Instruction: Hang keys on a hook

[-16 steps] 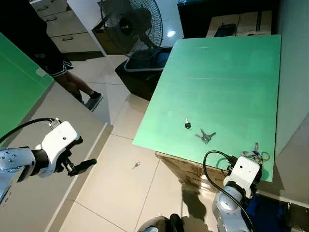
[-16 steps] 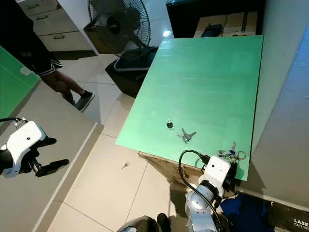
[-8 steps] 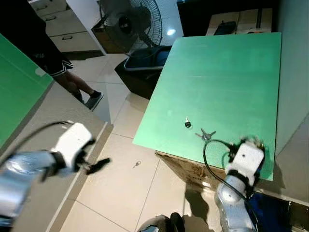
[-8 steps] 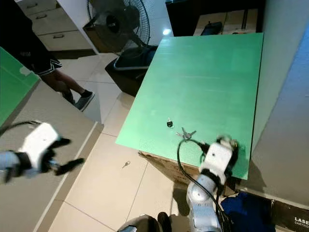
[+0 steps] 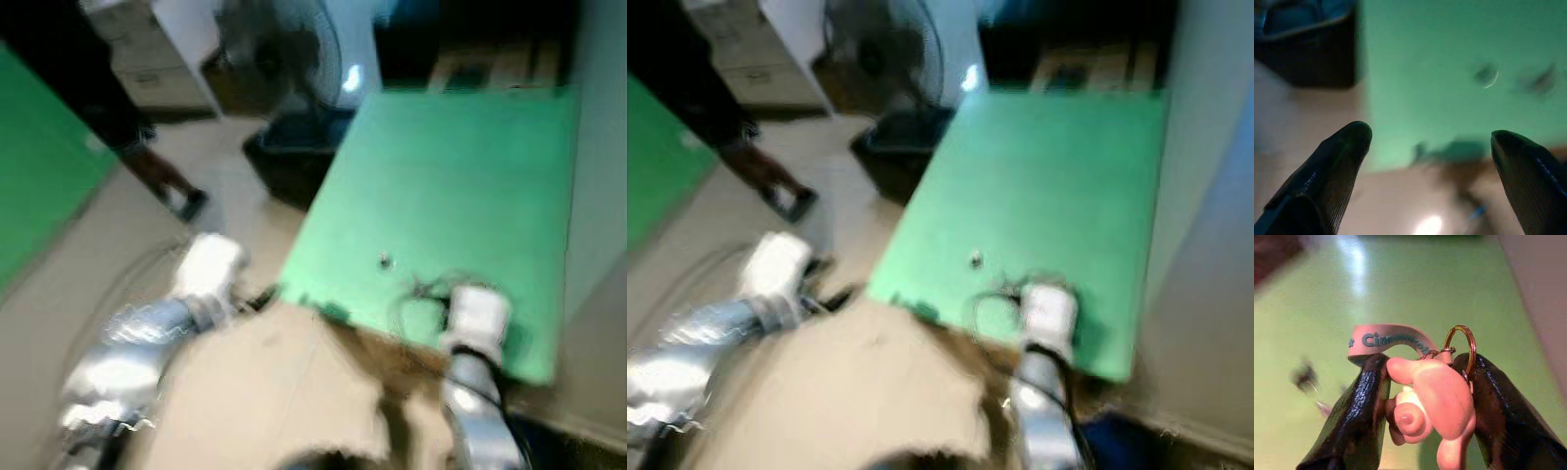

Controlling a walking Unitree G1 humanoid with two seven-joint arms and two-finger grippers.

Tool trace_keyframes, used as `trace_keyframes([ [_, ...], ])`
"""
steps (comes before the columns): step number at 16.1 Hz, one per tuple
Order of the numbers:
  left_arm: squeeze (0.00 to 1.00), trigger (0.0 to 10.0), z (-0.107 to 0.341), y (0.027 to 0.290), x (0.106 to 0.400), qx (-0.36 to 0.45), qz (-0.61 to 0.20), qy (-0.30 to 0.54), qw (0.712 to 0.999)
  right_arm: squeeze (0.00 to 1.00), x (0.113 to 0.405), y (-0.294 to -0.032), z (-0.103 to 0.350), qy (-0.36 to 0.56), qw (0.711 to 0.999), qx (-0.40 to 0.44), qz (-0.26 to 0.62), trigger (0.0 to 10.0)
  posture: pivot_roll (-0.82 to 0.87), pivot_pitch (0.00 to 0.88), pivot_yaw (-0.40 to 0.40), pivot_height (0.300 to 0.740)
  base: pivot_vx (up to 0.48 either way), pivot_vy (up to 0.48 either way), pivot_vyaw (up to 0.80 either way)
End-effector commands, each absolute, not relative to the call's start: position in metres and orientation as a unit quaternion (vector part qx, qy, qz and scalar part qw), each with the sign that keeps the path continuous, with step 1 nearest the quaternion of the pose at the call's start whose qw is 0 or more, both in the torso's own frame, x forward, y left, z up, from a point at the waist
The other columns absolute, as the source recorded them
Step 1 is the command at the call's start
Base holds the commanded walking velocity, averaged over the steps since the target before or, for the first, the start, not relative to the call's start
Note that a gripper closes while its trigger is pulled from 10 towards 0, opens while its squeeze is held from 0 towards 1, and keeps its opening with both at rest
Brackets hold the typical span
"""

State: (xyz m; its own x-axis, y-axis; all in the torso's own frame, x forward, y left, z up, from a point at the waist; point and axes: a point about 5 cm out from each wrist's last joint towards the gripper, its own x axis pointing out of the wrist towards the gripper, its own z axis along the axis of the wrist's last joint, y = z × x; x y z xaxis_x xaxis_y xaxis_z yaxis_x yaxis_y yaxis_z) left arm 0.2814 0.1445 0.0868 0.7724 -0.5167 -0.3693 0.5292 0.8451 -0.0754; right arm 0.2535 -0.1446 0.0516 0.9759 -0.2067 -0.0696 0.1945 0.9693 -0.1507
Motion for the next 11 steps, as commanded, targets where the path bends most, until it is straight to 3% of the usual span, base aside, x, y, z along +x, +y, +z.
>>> trace_keyframes([
  [1,0.00,10.0,0.079,0.158,0.288,0.028,-0.221,0.190,0.956,0.00,0.256,-0.132,0.057,0.044,0.995,-0.073,-0.047,0.0,-0.16,0.000,0.144,0.740,0.000,0.000,0.00],
  [6,0.00,10.0,0.049,0.149,0.298,-0.029,-0.139,0.188,0.972,0.00,0.275,-0.156,0.063,0.049,0.993,-0.108,0.014,0.0,-0.14,0.000,-0.018,0.740,0.000,0.000,0.00],
  [9,0.00,10.0,0.023,0.154,0.282,-0.007,-0.137,0.211,0.968,0.00,0.279,-0.162,0.057,0.075,0.988,-0.129,0.032,0.0,-0.13,0.000,-0.070,0.740,0.000,0.000,0.00],
  [11,0.00,10.0,0.006,0.166,0.269,-0.036,-0.084,0.225,0.970,0.00,0.276,-0.166,0.052,0.091,0.986,-0.135,0.047,0.0,-0.11,0.000,-0.113,0.740,0.000,0.000,0.00],
])
